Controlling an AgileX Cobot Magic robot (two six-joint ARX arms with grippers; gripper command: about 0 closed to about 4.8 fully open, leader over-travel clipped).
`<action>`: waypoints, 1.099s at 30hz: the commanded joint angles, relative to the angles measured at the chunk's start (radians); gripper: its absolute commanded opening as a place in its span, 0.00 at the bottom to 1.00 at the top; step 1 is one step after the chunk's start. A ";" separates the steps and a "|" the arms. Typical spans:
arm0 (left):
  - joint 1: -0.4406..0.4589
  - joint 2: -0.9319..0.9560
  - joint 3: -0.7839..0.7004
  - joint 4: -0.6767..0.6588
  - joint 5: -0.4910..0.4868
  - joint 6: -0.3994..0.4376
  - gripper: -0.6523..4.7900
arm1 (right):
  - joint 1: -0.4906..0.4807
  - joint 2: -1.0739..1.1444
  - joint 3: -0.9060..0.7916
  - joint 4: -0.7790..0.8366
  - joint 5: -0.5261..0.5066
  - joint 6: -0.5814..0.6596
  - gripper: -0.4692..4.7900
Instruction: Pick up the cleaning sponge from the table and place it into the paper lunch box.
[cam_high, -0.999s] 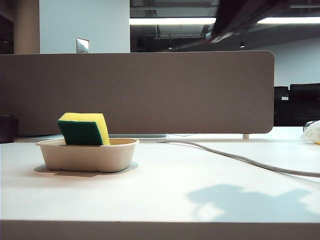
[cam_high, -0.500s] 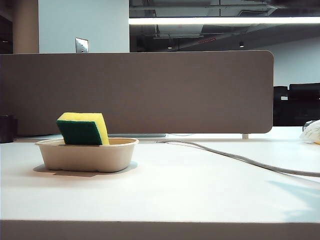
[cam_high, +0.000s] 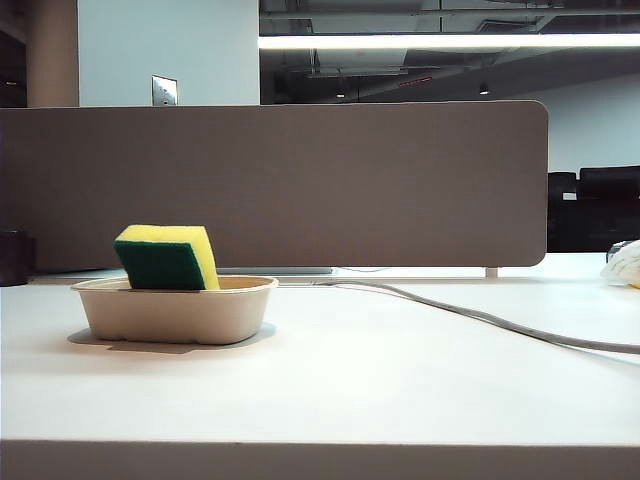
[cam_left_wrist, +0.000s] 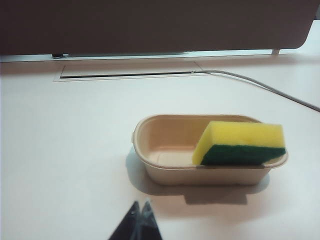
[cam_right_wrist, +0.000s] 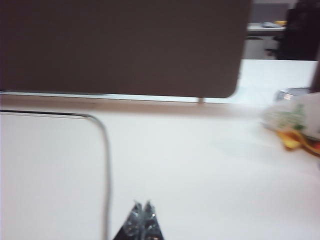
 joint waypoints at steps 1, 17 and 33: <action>0.000 0.000 0.001 0.005 0.004 0.001 0.11 | -0.061 -0.071 -0.023 -0.064 0.004 -0.003 0.07; 0.000 0.000 0.001 0.005 0.004 0.001 0.11 | -0.135 -0.192 -0.053 -0.192 -0.003 -0.002 0.07; 0.000 0.001 0.001 0.005 0.004 0.001 0.11 | -0.135 -0.192 -0.053 -0.189 -0.029 -0.002 0.07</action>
